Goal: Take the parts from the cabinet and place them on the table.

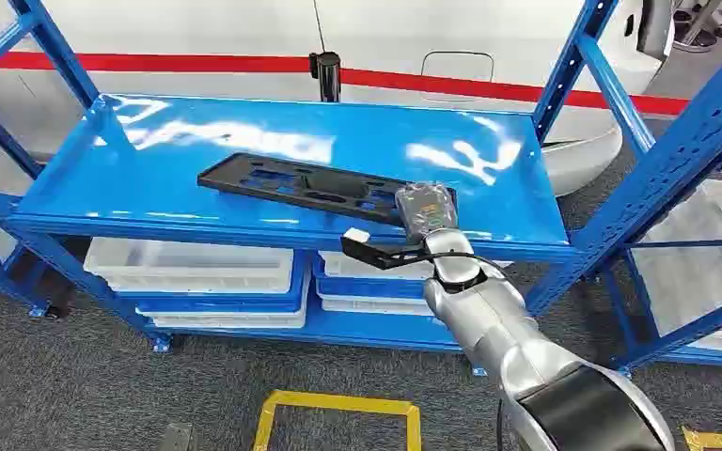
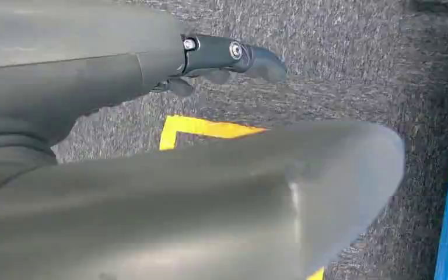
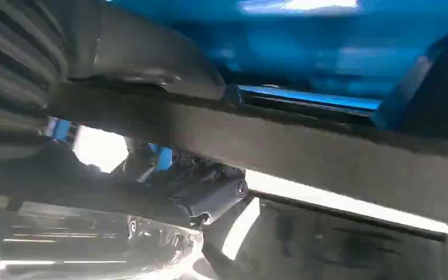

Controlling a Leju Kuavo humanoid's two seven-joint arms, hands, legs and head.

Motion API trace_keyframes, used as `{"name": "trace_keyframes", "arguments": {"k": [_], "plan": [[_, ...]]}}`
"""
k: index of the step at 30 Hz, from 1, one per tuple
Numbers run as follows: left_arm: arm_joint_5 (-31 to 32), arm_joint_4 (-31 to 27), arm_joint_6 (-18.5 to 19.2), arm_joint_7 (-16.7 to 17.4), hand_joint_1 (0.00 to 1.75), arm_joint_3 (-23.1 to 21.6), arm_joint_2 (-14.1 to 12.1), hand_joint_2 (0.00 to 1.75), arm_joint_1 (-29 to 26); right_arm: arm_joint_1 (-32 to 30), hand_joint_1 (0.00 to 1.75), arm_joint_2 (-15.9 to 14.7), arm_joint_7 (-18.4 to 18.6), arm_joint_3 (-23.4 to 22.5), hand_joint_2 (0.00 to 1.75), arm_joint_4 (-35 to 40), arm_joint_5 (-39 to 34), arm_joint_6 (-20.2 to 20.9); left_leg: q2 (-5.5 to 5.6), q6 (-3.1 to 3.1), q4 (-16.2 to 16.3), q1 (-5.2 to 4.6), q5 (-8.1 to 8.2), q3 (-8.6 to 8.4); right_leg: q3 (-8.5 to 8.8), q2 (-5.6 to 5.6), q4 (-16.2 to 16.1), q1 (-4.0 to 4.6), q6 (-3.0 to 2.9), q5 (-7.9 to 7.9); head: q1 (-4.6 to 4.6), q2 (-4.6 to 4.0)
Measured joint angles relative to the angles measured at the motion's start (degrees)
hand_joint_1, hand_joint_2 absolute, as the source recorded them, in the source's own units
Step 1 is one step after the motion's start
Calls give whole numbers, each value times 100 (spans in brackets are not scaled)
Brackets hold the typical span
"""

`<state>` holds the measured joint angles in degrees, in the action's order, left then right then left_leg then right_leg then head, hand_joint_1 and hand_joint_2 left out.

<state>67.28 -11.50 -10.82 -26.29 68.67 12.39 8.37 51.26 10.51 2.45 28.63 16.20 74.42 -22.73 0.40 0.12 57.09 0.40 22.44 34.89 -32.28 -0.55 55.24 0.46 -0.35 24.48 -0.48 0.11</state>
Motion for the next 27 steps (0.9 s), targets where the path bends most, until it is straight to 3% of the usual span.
{"name": "trace_keyframes", "arguments": {"k": [1, 2, 6, 8, 10, 14, 16, 18, 20, 23, 27], "plan": [[-4, 0, -4, -24, 0, 15, 2, 0, 1, 0, 168, 4, 0, -7, 175, 0, 4, -4, 0, -10, 0, -2, 1, 2, 0, 0, -3, -1, 1, -1, -2, 0], [-15, 0, -18, -57, 0, 31, 2, 175, 1, 0, 169, 4, -9, -11, 175, 2, 18, -22, 0, -15, 0, -3, 4, 1, 3, 0, -6, -2, 2, -1, 2, 0], [-118, -2, -335, -409, 0, 107, 2, 175, 5, -5, 173, 15, -208, -28, 175, 20, 96, -256, -2, -33, 0, -12, 1, 3, 4, 0, -7, -7, 14, -7, 0, -2], [-188, -2, -537, -670, 0, 164, 0, 175, 12, -18, 171, 39, -539, -33, 175, 89, 133, -751, -3, -41, 0, -12, -4, 13, 2, 0, -7, -8, 21, -12, -2, 0], [-188, -2, -671, -756, 0, 206, -7, 175, 18, -18, 171, 90, -781, -33, 175, 206, 144, -1039, -16, -42, 1, -5, -6, 15, 0, -2, -7, -9, 26, -16, 0, 0], [-188, -2, -678, -761, 0, 208, -9, 175, 19, -18, 171, 94, -796, -33, 175, 219, 144, -1054, -17, -42, 1, -4, -6, 15, 0, -2, -7, -9, 26, -17, 0, 0], [-231, -2, -700, -796, 0, 245, -9, 175, 44, -17, 171, 188, -1118, -81, 175, 480, 55, -1294, -12, -41, 2, 6, -6, 11, -19, 4, -7, -13, 24, -15, -2, 0], [-302, 0, -498, -712, 0, 332, -20, 175, 47, -70, 171, 230, -1449, -120, 175, 927, -63, -1414, -9, -41, 1, 20, -6, 15, -21, 12, -7, -26, 24, -15, -2, 0], [-291, -2, -551, -696, 0, 360, -22, 175, 55, -100, 171, 238, -1479, -125, 175, 1208, -77, -1425, -10, -40, 0, 28, -7, 13, -22, 11, -7, -26, 23, -15, -4, 0], [-173, 0, -564, -204, 0, 369, -22, 175, 56, -318, 171, 195, -1549, -135, 175, 1892, -177, -1416, -10, -39, -1, 39, -7, 15, -22, 11, -7, -26, 22, -14, 0, 0], [-127, 0, -531, -24, 0, 378, -20, 175, 57, -503, 171, 151, -1569, -140, 175, 2438, -291, -1410, -11, -36, -2, 53, -5, 15, -23, 10, -7, -25, 19, -13, -4, 0]]}}
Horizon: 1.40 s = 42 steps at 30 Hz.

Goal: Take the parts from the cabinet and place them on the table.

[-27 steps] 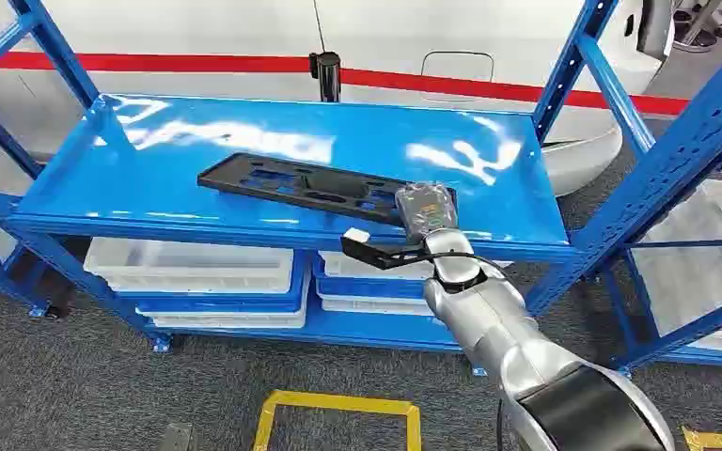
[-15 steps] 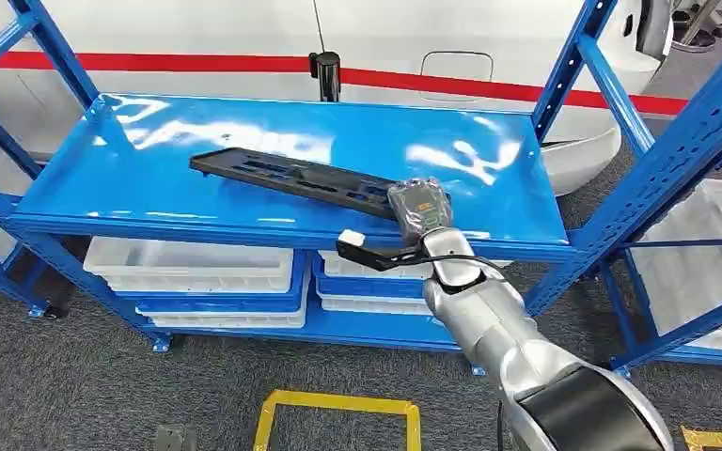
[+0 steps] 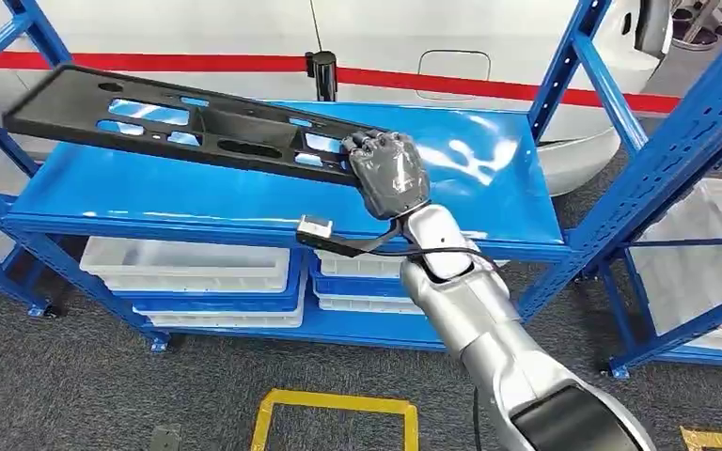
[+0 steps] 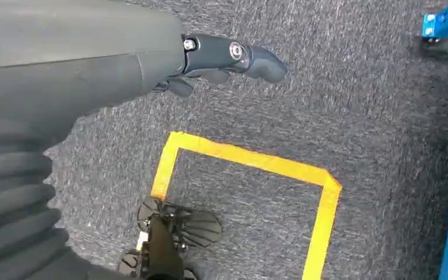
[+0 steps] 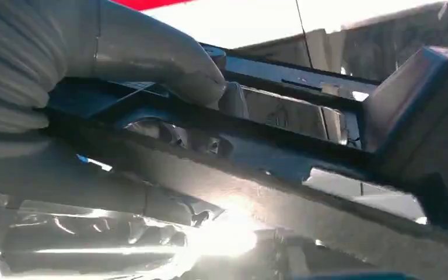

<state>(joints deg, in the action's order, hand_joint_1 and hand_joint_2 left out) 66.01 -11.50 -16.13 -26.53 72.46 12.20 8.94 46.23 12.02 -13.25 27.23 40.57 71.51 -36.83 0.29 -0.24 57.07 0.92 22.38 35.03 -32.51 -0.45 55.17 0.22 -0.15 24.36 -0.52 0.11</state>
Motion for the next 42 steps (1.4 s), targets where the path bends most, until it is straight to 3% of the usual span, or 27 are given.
{"name": "trace_keyframes", "arguments": {"k": [7, 15, 16, 18, 19, 20, 22, 23, 24, 25, 26, 28, 29, 30, 31, 34, 36, 37, 38, 39, 40, 41, 42], "plan": [[68, 0, 24, 214, 0, 2, -2, 175, -39, -698, 171, -133, -127, -26, 175, 1041, -295, 63, 0, 8, -1, 9, 5, 2, 1, 0, 0, 3, -3, 2, 4, 0], [74, 0, 46, 227, 0, 4, -2, 175, -80, -1078, 171, -210, -122, -24, 175, 1473, -273, 72, 0, 12, -1, 15, 7, 6, 0, -1, 0, 3, -3, 2, 2, 0], [74, -2, 46, 227, 0, 4, -4, 175, -80, -1092, 171, -210, -122, -24, 175, 1497, -273, 72, -3, -46, 38, -7, 47, 32, 16, 0, -34, -53, 22, -9, 4, 0], [74, -2, 46, 227, 0, 4, -20, 175, -81, -1101, 171, -201, -114, -24, 175, 1565, -269, 76, -1, -135, -55, -14, -9, -20, 35, 0, -59, -19, 81, -29, -4, 0], [74, 0, 48, 229, 0, 4, -11, 175, -83, -1129, 171, -210, -96, -28, 175, 1608, -251, 74, -21, -154, -194, 78, -93, -120, -6, 7, 17, -12, 71, 19, 4, 0], [76, -2, 50, 227, 0, 4, -9, 175, -79, -1135, 171, -221, -79, -28, 175, 1637, -249, 68, -17, -182, -260, 62, -118, -165, -121, 9, 243, -19, 53, 153, 9, 0], [81, -2, 105, 221, 0, 4, -13, 175, -72, -1178, 171, -267, -63, -33, 175, 1663, -245, 57, -19, -197, -261, 68, -130, -152, -558, 8, 1144, -60, 23, 519, 28, 0], [87, -2, 120, 214, 0, 4, -11, 175, -76, -1239, 171, -306, -59, -46, 175, 1667, -247, 52, -16, -193, -260, 68, -130, -142, -806, 9, 1624, -95, 41, 685, 26, 0], [98, -2, 125, 212, 0, 4, -11, 175, -79, -1299, 171, -326, -55, -59, 175, 1676, -245, 48, -7, -174, -258, 76, -132, -134, -931, 9, 1847, -127, 91, 727, 31, 0], [122, 0, 136, 212, 0, 4, -11, 175, -80, -1350, 171, -354, -41, -74, 175, 1691, -244, 44, -5, -145, -257, 92, -138, -130, -908, 12, 1771, -162, 156, 666, 31, 0], [129, -2, 162, 212, 0, 4, -9, 175, -78, -1384, 171, -376, -28, -81, 175, 1702, -240, 41, -2, -100, -248, 118, -138, -126, -735, 16, 1415, -208, 251, 503, 26, 0], [131, -2, 166, 212, 0, 4, -4, 175, -75, -1410, 171, -418, -24, -90, 175, 1746, -238, 39, 0, 19, -166, 193, -101, -108, -122, 50, 258, -301, 440, 94, 24, 0], [127, -9, 162, 212, 0, 4, -37, 175, -72, -1412, 171, -431, -22, -98, 175, 1759, -238, 39, -7, 89, -127, 175, -76, -94, -60, 78, 128, -285, 430, 82, 48, 0], [116, -7, 155, 212, 0, 4, -33, 175, -66, -1420, 171, -426, -20, -109, 175, 1785, -236, 39, -6, 163, -68, 155, -37, -65, -29, 37, 78, -260, 341, 44, 86, 0], [114, -7, 153, 205, 0, 4, -35, 175, -63, -1425, 171, -437, -6, -135, 175, 1801, -238, 39, -5, 187, -88, 156, -53, -54, -38, 35, 126, -252, 252, 33, 35, 0], [92, -7, 140, 203, 0, 7, -33, 175, -75, -1433, 171, -437, -2, -164, 175, 1829, -238, 37, -13, 255, -124, 246, -84, -78, -52, 24, 83, -234, 94, -48, -4, 0], [79, -7, 140, 190, 0, 11, -35, 175, -73, -1399, 171, -420, -2, -164, 175, 1835, -238, 46, -26, 227, 448, 233, 404, 149, -87, 26, 78, -220, 0, -93, -22, 0], [79, -7, 140, 181, 0, 11, -35, 175, -72, -1396, 171, -409, -2, -164, 175, 1835, -238, 46, -23, 234, 1018, 224, 723, 385, -121, 29, 79, -195, -25, -109, -48, 0], [79, -7, 140, 175, 0, 11, -44, 175, -72, -1398, 171, -402, -2, -164, 175, 1835, -236, 46, -22, 232, 1502, 219, 948, 582, -153, 34, 83, -167, -41, -122, -44, 0], [79, -7, 140, 170, 0, 11, -44, 175, -74, -1404, 171, -396, -4, -164, 175, 1835, -223, 46, -23, 215, 1839, 209, 1071, 694, -179, 41, 83, -141, -65, -144, -48, 0], [79, -7, 140, 170, 0, 13, -44, 175, -76, -1403, 171, -393, -4, -164, 175, 1835, -212, 46, -22, 193, 1867, 197, 1046, 659, -203, 42, 92, -127, -71, -155, -44, 0], [81, -7, 142, 170, 0, 13, -46, 175, -74, -1403, 171, -393, -4, -164, 175, 1835, -183, 46, -25, 160, 1634, 188, 916, 505, -225, 41, 99, -114, -72, -176, -48, 0], [85, -7, 144, 168, 0, 13, -48, 175, -71, -1403, 171, -391, -4, -164, 175, 1835, -159, 44, -25, 124, 1184, 181, 718, 224, -238, 40, 102, -106, -52, -189, -44, 0]]}}
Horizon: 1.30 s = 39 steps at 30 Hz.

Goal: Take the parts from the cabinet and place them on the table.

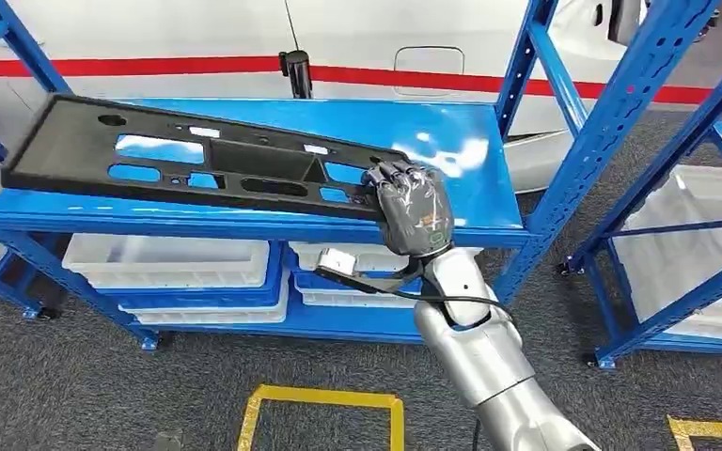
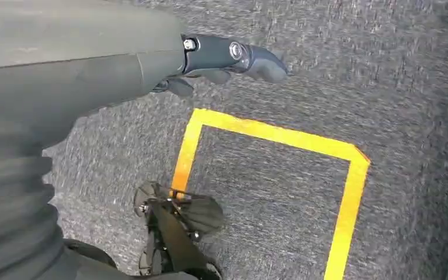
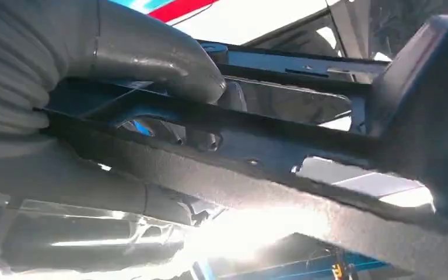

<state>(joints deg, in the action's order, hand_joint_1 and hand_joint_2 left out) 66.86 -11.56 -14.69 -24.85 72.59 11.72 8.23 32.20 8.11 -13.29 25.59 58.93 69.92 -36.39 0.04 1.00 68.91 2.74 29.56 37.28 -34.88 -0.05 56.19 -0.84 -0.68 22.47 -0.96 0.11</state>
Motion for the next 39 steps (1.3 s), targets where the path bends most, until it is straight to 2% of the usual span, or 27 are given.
{"name": "trace_keyframes", "arguments": {"k": [1, 2, 3, 4, 7, 8, 9, 11, 13, 14, 16, 17, 18, 21, 22, 23, 24, 26, 27, 28, 30, 32, 33, 34, 37, 38, 39], "plan": [[0, 0, 7, 0, 0, 0, 0, 175, 5, 2, 171, 2, 2, 0, 175, 2, 20, 2, -2, -48, -597, -10, -202, -371, -5, 0, 3, 7, 20, -14, -7, 0], [9, 0, 13, -2, 0, 0, -4, 175, 17, 5, 171, 9, 2, 0, 175, 11, 24, 2, -5, -90, -1093, -33, -218, -646, -4, 3, 7, 8, 50, -34, 0, 0], [9, 0, 18, 0, 0, 0, -2, 175, 25, 13, 171, 7, 2, -2, 175, 20, 24, 2, -19, -74, -1068, -82, -247, -631, -16, 3, 7, 76, 93, -61, 9, 0], [11, 0, 17, -7, 0, 0, 4, 175, 29, 23, 171, 7, 4, -2, 175, 20, 28, 2, -4, -89, -1069, -106, -266, -607, -29, 11, 9, 46, 108, -69, 20, 0], [9, 0, 20, -7, 0, 0, 7, 175, 28, 36, 171, 22, 9, -2, 175, 26, 31, 2, 3, -209, -1136, -140, -403, -562, -36, 18, -54, 49, 259, -169, 20, 0], [11, 0, 22, -7, 0, 0, 9, 175, 34, 42, 171, 11, 9, -4, 175, 33, 31, 2, -29, -249, -1185, -114, -493, -543, -156, 16, 56, 20, 245, -42, 30, 0], [9, 0, 22, -9, 0, 0, 9, 175, 38, 47, 171, 2, 11, -7, 175, 35, 33, 2, -28, -311, -1188, -122, -543, -486, -267, 12, 344, 27, 183, 211, 39, 0], [7, 0, 22, -9, 0, 2, 9, 175, 46, 44, 171, -11, 11, -7, 175, 35, 37, 4, -24, -344, -1184, -154, -635, -344, -656, 12, 1365, 22, 114, 735, 50, 0], [4, 0, 31, -9, 0, 2, 11, 175, 46, 39, 171, -24, 15, -7, 175, 35, 39, 9, -20, -342, -1177, -185, -729, -196, -797, 13, 1946, 22, 164, 959, 50, 0], [0, 0, 31, -9, 0, 7, 18, 175, 46, 40, 171, -28, 17, -7, 175, 35, 48, 15, -16, -337, -1176, -197, -774, -138, -634, 13, 1775, 23, 200, 911, 52, 0], [-11, 0, 42, -11, 0, 11, 24, 175, 47, 45, 171, -22, 26, -7, 175, 35, 98, 28, -7, -313, -1176, -212, -851, -55, 39, 13, 793, 32, 255, 658, 55, 0], [-13, 0, 63, -13, 0, 11, 31, 175, 49, 59, 171, -17, 31, -7, 175, 35, 116, 28, -1, -294, -1173, -218, -892, -32, 469, 12, 166, 50, 222, 577, 61, 0], [-18, 2, 74, -15, 0, 11, 50, 175, 49, 73, 171, -13, 33, -7, 175, 44, 125, 28, 4, -255, -1173, -244, -932, 5, 641, 10, -83, 100, 147, 624, 52, 0], [-17, 2, 74, -17, 0, 13, 55, 175, 53, 98, 171, 0, 39, -15, 175, 48, 129, 28, -2, -163, -1211, -227, -1051, 10, 504, 1, -65, 128, 107, 493, 52, 0], [-20, 2, 74, -20, 0, 15, 48, 175, 49, 99, 171, 6, 46, -15, 175, 48, 133, 28, 8, -119, -1226, -251, -1084, 38, 464, 7, -105, 60, 47, 438, 59, 0], [-20, 2, 72, -17, 0, 18, 42, 175, 49, 119, 171, 15, 52, -13, 175, 50, 144, 28, 27, -101, -1144, -204, -981, 99, 489, 21, -120, -19, 19, 373, 61, 0], [-20, 2, 72, -17, 0, 18, 39, 175, 48, 124, 171, 33, 55, -13, 175, 48, 160, 28, 15, -80, -923, -199, -648, 196, 424, 21, -116, -22, -75, 300, 37, 0], [-20, 2, 72, -17, 0, 20, 35, 175, 45, 125, 171, 48, 61, -13, 175, 48, 192, 28, 22, -5, -70, -165, 1, 437, 293, 26, -113, -11, -105, 192, 17, 0], [-20, 2, 74, -17, 0, 20, 33, 175, 45, 115, 171, 48, 63, -13, 175, 48, 201, 26, 20, 30, 355, -150, 184, 548, 224, 27, -108, -8, -98, 138, 9, 0], [-17, 2, 74, -17, 0, 20, 33, 175, 45, 99, 171, 48, 70, -13, 175, 48, 210, 26, 18, 55, 617, -133, 222, 568, 147, 29, -99, -7, -86, 81, 15, 0], [-17, 2, 76, -17, 0, 20, 31, 175, 45, 80, 171, 48, 72, -13, 175, 48, 225, 24, 12, 83, 351, -87, -62, 234, -15, 29, -50, -20, -36, -6, 7, 0], [-17, 2, 76, -17, 0, 20, 22, 175, 51, 83, 171, 48, 74, -15, 175, 50, 225, 24, 7, 113, -587, -45, -305, -483, -159, 22, 52, -42, 17, -62, 4, 0], [-15, 4, 76, -17, 0, 20, 26, 175, 71, 82, 171, 48, 79, -18, 175, 57, 225, 24, 26, 136, -978, -58, 5, -700, -211, 17, 80, -15, 79, -105, -2, 0], [-11, 2, 79, -17, 0, 20, 35, 175, 72, 76, 171, 48, 81, -31, 175, 59, 227, 22, 57, 37, -924, -106, -133, -664, -227, 19, 75, -2, 129, -140, 4, 0], [-11, 2, 79, -17, 0, 22, 31, 175, 75, 84, 171, 55, 85, -44, 175, 68, 232, 22, 50, -128, -967, -162, -212, -570, -224, 24, 8, 20, 265, -288, 51, 0], [-11, 2, 79, -17, 0, 22, 35, 175, 75, 84, 171, 44, 85, -52, 175, 68, 232, 22, 14, -226, -1039, -123, -327, -534, -299, 23, 30, 33, 303, -280, 50, 0], [-9, 2, 79, -17, 0, 22, 41, 175, 84, 82, 171, 39, 87, -57, 175, 72, 234, 22, 2, -291, -1053, -152, -406, -457, -418, 16, 188, 19, 245, -57, 50, 0]]}}
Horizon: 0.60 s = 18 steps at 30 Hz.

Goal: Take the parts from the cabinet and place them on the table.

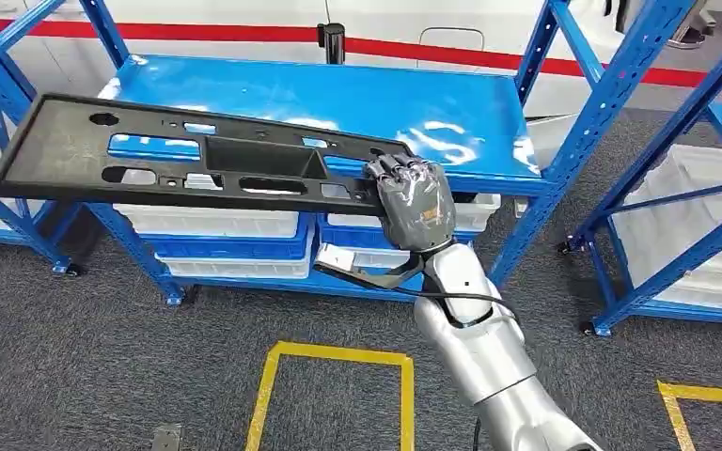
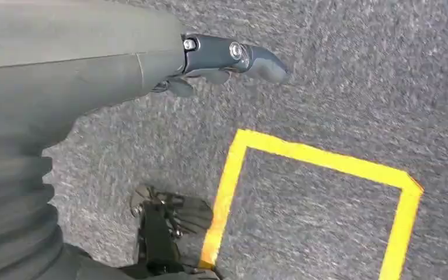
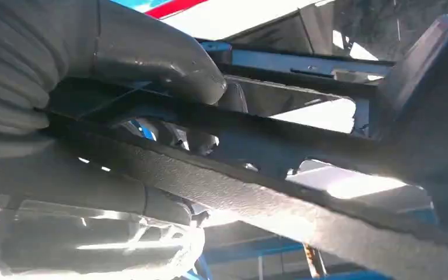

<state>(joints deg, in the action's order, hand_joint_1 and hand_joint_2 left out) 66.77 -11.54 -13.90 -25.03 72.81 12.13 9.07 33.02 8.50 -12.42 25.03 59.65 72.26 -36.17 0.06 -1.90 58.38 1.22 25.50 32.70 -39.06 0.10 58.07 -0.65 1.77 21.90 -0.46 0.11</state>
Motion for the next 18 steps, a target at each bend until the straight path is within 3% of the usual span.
{"name": "trace_keyframes", "arguments": {"k": [1, 2, 3, 4, 5, 6, 7, 8, 9, 10, 11, 13, 14, 15, 16, 18], "plan": [[0, 0, 0, 0, 0, 0, -2, 175, 3, -3, 171, -11, 0, -2, 175, 7, 0, 0, -4, -64, 1, -9, -73, 89, -146, -1, 351, -6, -77, 326, 16, 0], [0, 0, 0, 0, 0, 0, -2, 175, 3, -4, 171, -22, 0, -9, 175, 9, 0, 0, -4, -73, 2, -15, -146, 186, -295, 0, 837, -8, -115, 630, 20, 0], [2, 0, 0, 0, 0, 0, -2, 175, 2, -8, 171, -33, 0, -9, 175, 9, 0, 0, -5, -77, 6, -22, -216, 282, -431, -1, 1315, -8, -116, 855, 15, 0], [9, 0, 2, 0, 0, 0, -2, 175, 2, -23, 171, -46, 0, -11, 175, 9, 0, 0, -5, -74, 6, -31, -287, 373, -498, -2, 1682, -7, -83, 972, 22, 0], [20, 0, 5, 0, 0, 0, -2, 175, 1, -41, 171, -61, 2, -15, 175, 9, 2, 0, -5, -69, 6, -40, -359, 466, -446, -2, 1825, -3, -30, 953, 18, 0], [20, 0, 5, 0, 0, 0, -2, 175, 1, -50, 171, -72, 9, -24, 175, 9, 2, 0, -6, -61, 1, -47, -439, 557, -237, -3, 1680, 18, 24, 826, 22, 0], [20, 0, 5, 0, 0, 0, -2, 175, 1, -46, 171, -76, 13, -31, 175, 11, 4, 0, -3, -52, 0, -65, -506, 635, 61, -3, 1335, 52, 41, 686, 28, 0], [20, 0, 5, 0, 0, 0, 0, 175, 1, -42, 171, -74, 18, -35, 175, 18, 4, 0, 4, -45, -1, -86, -569, 698, 457, -4, 802, 102, -20, 605, 35, 0], [20, 4, 7, 0, 0, 0, 28, 175, 0, -40, 171, -74, 20, -37, 175, 46, 7, -2, -4, -37, -1, -63, -621, 723, 875, -7, 249, 154, -164, 661, 16, 0], [24, 2, 11, 0, 0, 2, 50, 175, 6, -34, 171, -61, 20, -39, 175, 74, 9, -4, -6, 12, -1, -89, -673, 760, 1238, 38, -280, 182, -300, 867, 2, 0], [24, 2, 7, 0, 0, 2, 53, 175, 3, -29, 171, -57, 22, -42, 175, 85, 7, -4, -24, 53, -51, -51, -750, 754, 1193, 56, -268, 201, -212, 810, 7, 0], [35, 4, 11, 2, 0, 2, 59, 175, 3, -17, 171, -63, 35, -50, 175, 90, 7, -4, -29, 134, -185, -15, -900, 732, 1092, 42, -349, 219, -288, 704, 44, 0], [37, 4, 9, 2, 0, 2, 59, 175, -6, -15, 171, -61, 35, -53, 175, 92, 7, -4, -8, 181, -273, -64, -977, 737, 1091, 48, -503, 134, -315, 563, 55, 0], [35, 4, 7, 2, 0, 2, 39, 175, -5, -10, 171, -44, 35, -50, 175, 92, 7, -4, 4, 191, -202, -35, -786, 805, 1138, 69, -554, 24, -299, 449, 44, 0], [33, 4, 7, 2, 0, 2, 40, 175, -7, -10, 171, -31, 35, -50, 175, 92, 7, -7, 7, 207, 54, -14, -394, 853, 1082, 70, -561, -10, -412, 354, 31, 0], [4, 4, 11, 9, 0, 9, 20, 175, -15, -33, 171, -28, 33, -48, 175, 90, -13, -15, 18, 305, 901, 34, 238, 996, 954, 84, -541, -9, -384, 250, 7, 0]]}}
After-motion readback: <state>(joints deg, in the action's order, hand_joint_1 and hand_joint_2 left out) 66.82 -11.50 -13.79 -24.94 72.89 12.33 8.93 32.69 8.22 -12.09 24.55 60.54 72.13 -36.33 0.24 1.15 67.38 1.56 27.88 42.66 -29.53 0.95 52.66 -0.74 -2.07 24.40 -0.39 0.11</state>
